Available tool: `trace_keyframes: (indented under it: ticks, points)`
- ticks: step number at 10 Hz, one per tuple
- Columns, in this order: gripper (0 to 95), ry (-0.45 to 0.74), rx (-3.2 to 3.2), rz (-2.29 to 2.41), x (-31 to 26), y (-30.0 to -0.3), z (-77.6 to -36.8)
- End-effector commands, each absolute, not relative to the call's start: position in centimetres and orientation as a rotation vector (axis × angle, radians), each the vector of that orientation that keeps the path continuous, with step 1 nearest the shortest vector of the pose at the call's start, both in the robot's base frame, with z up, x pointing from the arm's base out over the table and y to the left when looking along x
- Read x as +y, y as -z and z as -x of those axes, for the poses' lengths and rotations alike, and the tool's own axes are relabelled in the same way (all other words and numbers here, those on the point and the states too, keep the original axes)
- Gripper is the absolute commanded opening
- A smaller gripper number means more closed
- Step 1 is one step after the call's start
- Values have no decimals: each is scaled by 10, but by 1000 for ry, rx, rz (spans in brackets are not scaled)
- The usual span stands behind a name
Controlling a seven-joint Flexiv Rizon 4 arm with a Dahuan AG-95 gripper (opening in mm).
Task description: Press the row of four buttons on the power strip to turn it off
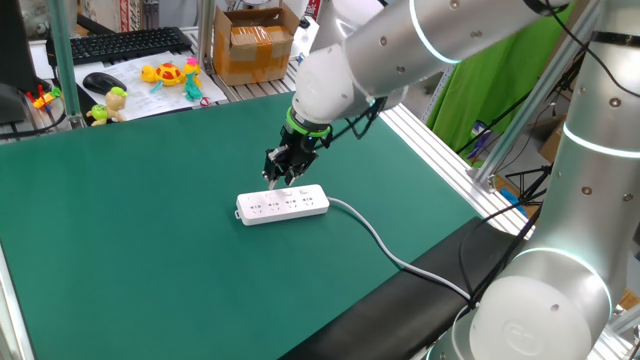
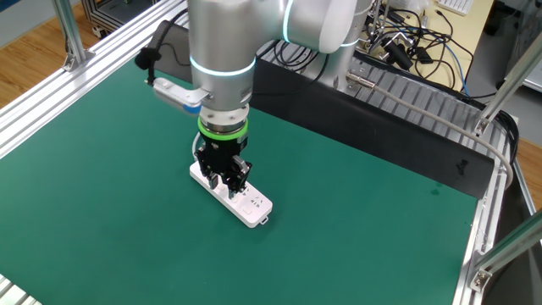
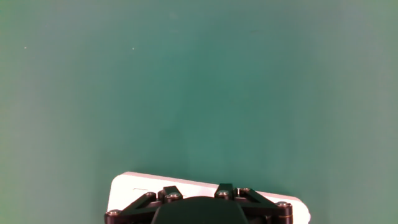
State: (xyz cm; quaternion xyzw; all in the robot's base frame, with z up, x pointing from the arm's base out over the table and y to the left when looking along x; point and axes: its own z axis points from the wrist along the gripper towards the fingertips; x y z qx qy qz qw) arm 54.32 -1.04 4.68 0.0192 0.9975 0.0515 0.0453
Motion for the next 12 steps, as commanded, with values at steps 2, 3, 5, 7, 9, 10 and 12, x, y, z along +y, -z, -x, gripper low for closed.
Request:
trace_keyframes:
  ticks: [2,3,5,7,9,10,12]
  points:
    - [380,-154,3063,-46,-10,-47,-543]
    - [380,-154,3073,-42,-10,-47,-543]
    - [380,-152,3082,-39,-9,-48,-542]
    - [380,-148,3100,-30,-9,-47,-542]
    - [380,-142,3107,-23,-7,-44,-540]
    - [380,-137,3108,-17,-6,-41,-539]
    - [380,-133,3116,-5,-5,-38,-540]
